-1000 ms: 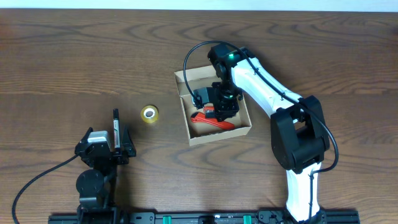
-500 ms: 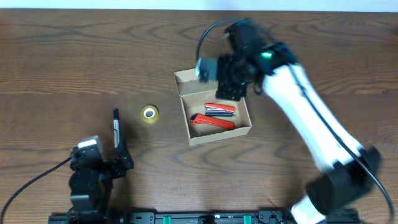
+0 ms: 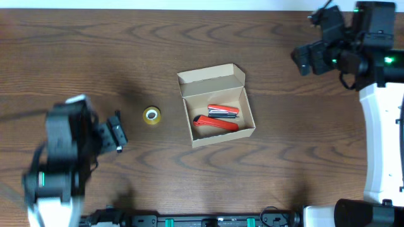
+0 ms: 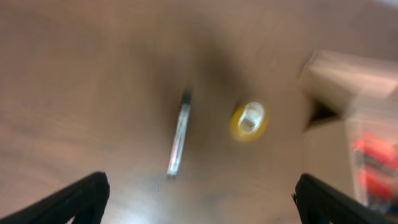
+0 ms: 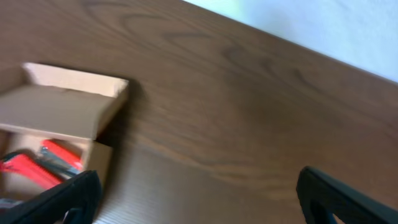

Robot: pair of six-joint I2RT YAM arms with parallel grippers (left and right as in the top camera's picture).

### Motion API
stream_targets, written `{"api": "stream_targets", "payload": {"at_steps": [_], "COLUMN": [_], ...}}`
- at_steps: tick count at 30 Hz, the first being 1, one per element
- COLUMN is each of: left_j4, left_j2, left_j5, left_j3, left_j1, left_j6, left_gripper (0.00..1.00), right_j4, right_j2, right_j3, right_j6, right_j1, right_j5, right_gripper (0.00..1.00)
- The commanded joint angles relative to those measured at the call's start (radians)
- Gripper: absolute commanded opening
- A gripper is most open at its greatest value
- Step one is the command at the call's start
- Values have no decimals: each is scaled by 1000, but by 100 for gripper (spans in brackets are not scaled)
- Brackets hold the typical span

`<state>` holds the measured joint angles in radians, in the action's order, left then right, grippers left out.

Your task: Pack container

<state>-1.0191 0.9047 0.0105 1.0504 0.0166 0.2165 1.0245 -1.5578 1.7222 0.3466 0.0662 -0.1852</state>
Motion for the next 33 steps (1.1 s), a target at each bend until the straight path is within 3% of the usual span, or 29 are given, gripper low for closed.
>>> {"api": "stream_targets", "payload": {"at_steps": [1,5,11,15,25,33], "left_j4": [-157,-265,-222,-167,96,235], "left_j2": [285,529,680,694,694,694], "left_j5": [-70,-123,-96,-79,148,167], "left_j3": [197,332,339,316,161,-3], "left_j1": [-4,-2,45,94,120,121], "left_j6": [-64,-112,-73,-124,-264,-322], "left_gripper": [95,95,95,95,98,96], "right_j4": [8,8,25,14,-120,-134], "right_j2": [-5,-6,-43,-80,-109,-109], "right_j3": [3,2,-29,-100,-350,-377], "right_j6": [-66,-90,-119,-122,-129,-130], "right_j1": [80,187,332,386,375,371], "right_j5": [-6,-6,2,2,-14,-29], "right_gripper": [99,99,99,98,98,98]}}
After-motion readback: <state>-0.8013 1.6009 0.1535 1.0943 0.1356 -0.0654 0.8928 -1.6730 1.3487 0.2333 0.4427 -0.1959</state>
